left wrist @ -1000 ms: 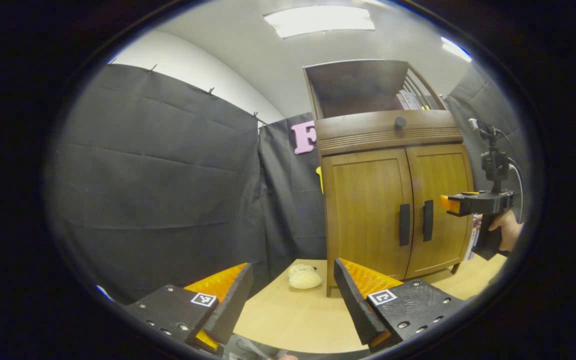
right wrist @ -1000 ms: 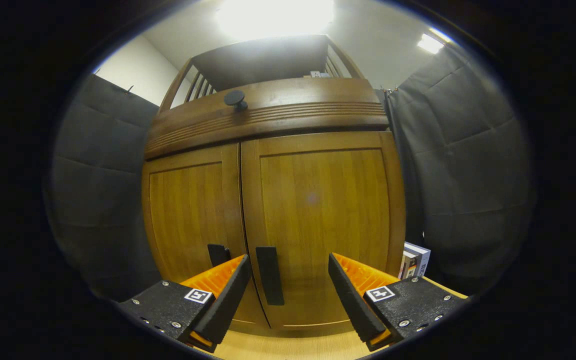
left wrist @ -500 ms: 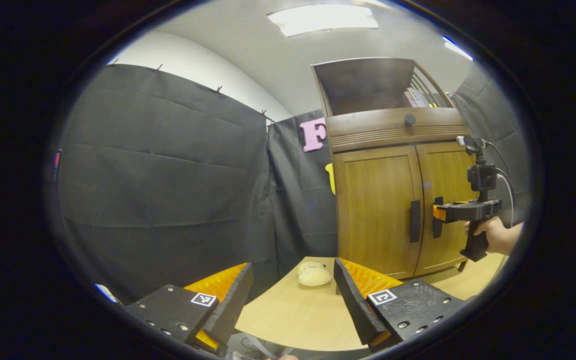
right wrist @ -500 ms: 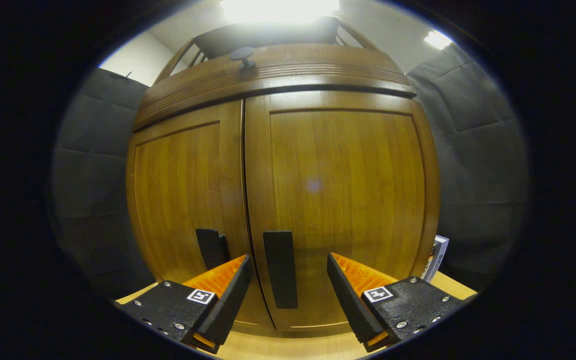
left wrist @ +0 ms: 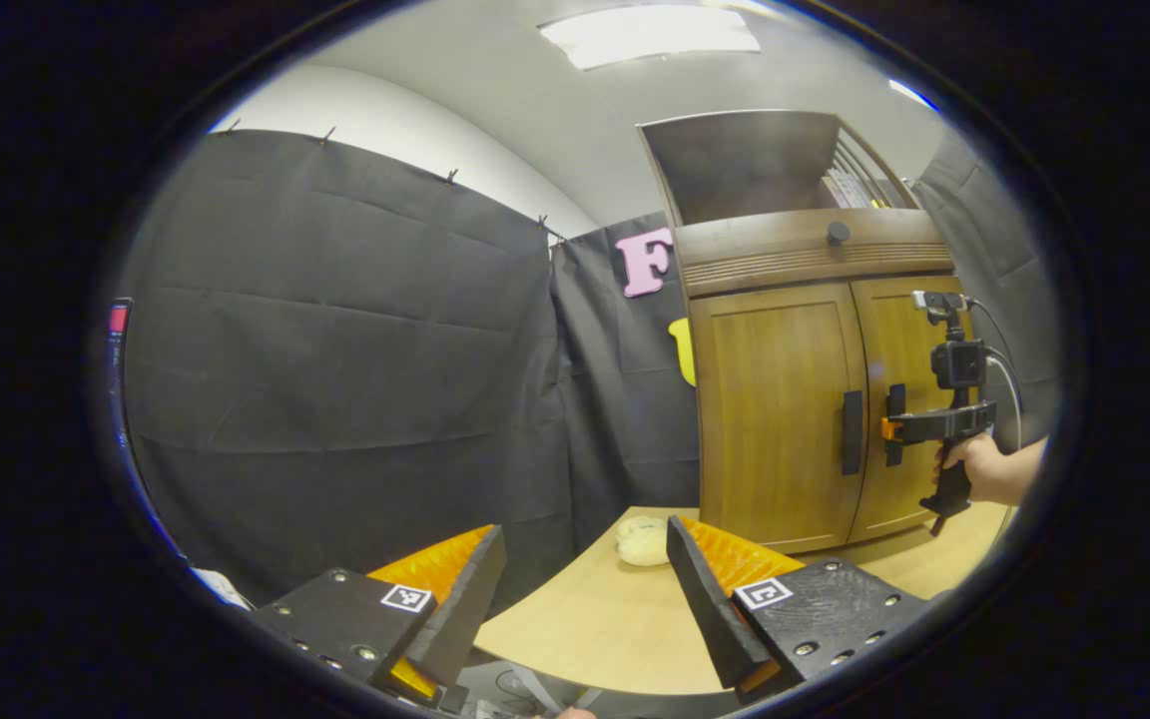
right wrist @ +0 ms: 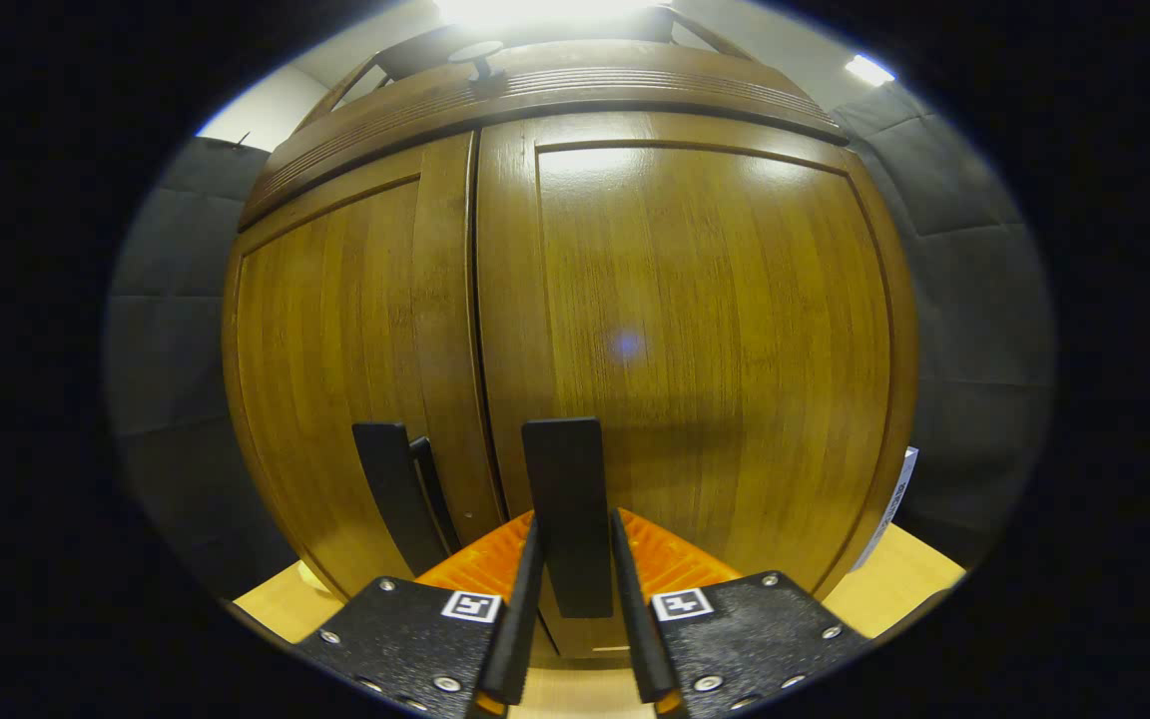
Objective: Open the right door of the double-door shoe cabinet with the right hand, and open the left door with the left hand.
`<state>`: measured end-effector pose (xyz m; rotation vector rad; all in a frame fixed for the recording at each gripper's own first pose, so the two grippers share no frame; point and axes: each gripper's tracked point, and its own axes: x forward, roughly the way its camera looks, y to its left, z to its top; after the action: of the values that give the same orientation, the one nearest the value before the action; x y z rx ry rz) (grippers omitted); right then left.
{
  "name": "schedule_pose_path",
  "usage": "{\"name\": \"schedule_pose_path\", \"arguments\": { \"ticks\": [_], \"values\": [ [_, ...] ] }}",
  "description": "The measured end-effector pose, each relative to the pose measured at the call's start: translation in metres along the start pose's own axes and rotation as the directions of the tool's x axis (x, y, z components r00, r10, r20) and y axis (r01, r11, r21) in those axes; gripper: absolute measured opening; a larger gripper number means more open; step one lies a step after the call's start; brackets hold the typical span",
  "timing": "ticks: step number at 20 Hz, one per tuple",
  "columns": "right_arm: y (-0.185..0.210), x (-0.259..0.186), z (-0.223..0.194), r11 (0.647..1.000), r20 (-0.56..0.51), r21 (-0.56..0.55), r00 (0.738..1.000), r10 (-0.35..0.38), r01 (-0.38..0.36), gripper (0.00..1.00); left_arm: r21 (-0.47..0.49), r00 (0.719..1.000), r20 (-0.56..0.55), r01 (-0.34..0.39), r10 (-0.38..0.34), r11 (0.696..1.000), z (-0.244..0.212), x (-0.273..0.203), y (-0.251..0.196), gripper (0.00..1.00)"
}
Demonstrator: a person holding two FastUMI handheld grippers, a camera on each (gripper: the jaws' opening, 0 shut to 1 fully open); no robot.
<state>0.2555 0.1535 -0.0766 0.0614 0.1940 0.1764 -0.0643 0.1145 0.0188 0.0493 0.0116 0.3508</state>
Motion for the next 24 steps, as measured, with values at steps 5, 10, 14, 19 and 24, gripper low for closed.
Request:
{"name": "schedule_pose_path", "arguments": {
  "ticks": [5,10,14,19,24],
  "values": [
    [-0.001,-0.006,-0.002,1.0,-0.012,-0.016,1.0,0.011,-0.011,0.27,-0.01,1.0,-0.002,0.014,-0.014,1.0,-0.003,0.001,-0.003,1.0],
    [-0.002,-0.026,-0.003,0.999,-0.017,-0.012,0.999,0.034,-0.034,0.27,-0.014,0.999,0.002,0.048,-0.048,0.999,-0.003,0.003,-0.007,1.0],
    [-0.006,-0.045,-0.006,0.999,-0.026,-0.009,0.998,0.05,-0.05,0.27,-0.016,0.996,0.018,0.087,-0.087,0.996,0.0,0.004,-0.01,1.0],
    [-0.012,-0.069,-0.006,0.997,-0.023,-0.011,0.997,0.075,-0.075,0.27,-0.015,0.988,0.033,0.149,-0.149,0.989,0.001,0.008,-0.016,0.93],
    [-0.022,-0.096,-0.006,0.996,-0.037,0.004,0.995,0.088,-0.088,0.28,-0.017,0.981,0.039,0.193,-0.192,0.981,0.003,0.009,-0.02,0.93]
  ]
}}
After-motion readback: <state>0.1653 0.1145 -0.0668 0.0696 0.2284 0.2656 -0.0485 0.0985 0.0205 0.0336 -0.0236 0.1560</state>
